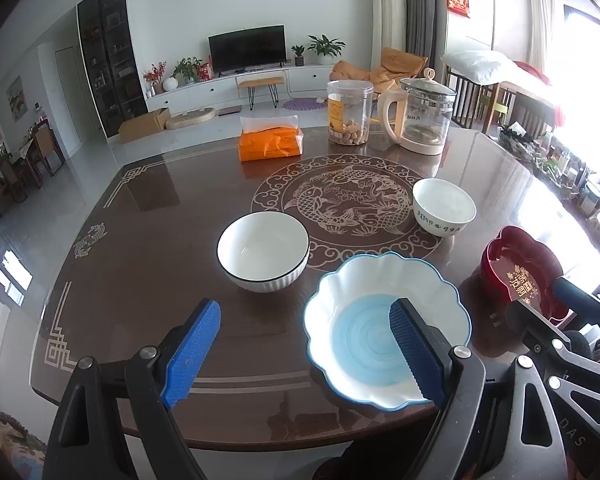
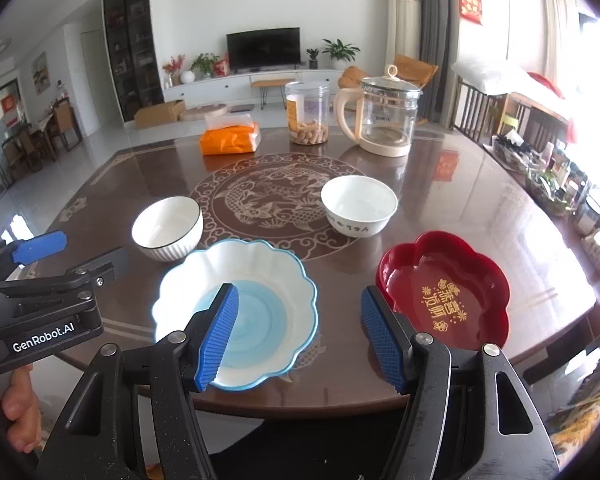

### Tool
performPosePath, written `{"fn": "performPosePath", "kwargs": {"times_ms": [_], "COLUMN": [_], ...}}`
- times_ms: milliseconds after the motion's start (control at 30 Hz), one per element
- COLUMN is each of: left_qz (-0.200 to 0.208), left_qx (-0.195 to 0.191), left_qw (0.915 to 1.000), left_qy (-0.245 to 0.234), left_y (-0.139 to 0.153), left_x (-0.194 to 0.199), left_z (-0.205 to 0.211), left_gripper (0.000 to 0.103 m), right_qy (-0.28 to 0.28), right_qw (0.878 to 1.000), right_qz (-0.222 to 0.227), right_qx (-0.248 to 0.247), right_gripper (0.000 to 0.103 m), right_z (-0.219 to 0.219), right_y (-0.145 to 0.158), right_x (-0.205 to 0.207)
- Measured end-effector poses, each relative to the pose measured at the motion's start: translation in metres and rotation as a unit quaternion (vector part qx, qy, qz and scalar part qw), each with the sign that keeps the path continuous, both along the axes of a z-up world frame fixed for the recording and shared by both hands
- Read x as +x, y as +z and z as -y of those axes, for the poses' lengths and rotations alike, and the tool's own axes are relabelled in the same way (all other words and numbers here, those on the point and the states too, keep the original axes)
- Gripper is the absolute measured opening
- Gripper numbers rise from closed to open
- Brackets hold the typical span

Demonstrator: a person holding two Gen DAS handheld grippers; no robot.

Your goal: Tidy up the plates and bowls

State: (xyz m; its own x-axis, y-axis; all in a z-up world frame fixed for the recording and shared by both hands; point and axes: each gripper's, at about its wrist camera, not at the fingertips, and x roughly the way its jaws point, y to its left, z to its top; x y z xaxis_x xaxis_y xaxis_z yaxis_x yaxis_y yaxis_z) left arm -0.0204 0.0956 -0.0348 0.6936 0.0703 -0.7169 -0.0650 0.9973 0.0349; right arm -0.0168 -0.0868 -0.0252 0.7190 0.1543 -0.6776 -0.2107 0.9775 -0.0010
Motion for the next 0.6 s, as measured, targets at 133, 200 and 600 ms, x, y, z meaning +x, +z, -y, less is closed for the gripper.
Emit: {"fn": "performPosePath", "kwargs": {"times_ms": [133, 200, 600], "left_qz": [-0.001, -0.003, -0.019], "left_qx": [0.003, 0.001, -0.009], "left_qw": [1.0, 1.0, 0.9998], "left_qy": [0.0, 0.0, 0.008], "left_y": [-0.001, -0.001, -0.013], "left_x": [0.0, 0.001, 0.007], "left_z": [0.001, 0.0, -0.009], "left_gripper": [0.086, 0.086, 0.086], "right_qy": [0.005, 0.006, 0.01], "right_qw": [1.0, 1.0, 1.0], "right_qz": [0.005, 0.01, -0.003], "right_qx": [-0.007, -0.01, -0.022], "right_gripper": [0.068, 0.068, 0.068], "right_z": [-0.005, -0.007, -0.017], "right_y": [0.001, 0.001, -0.008], "right_x": [-0.003, -0.004, -0.001]}}
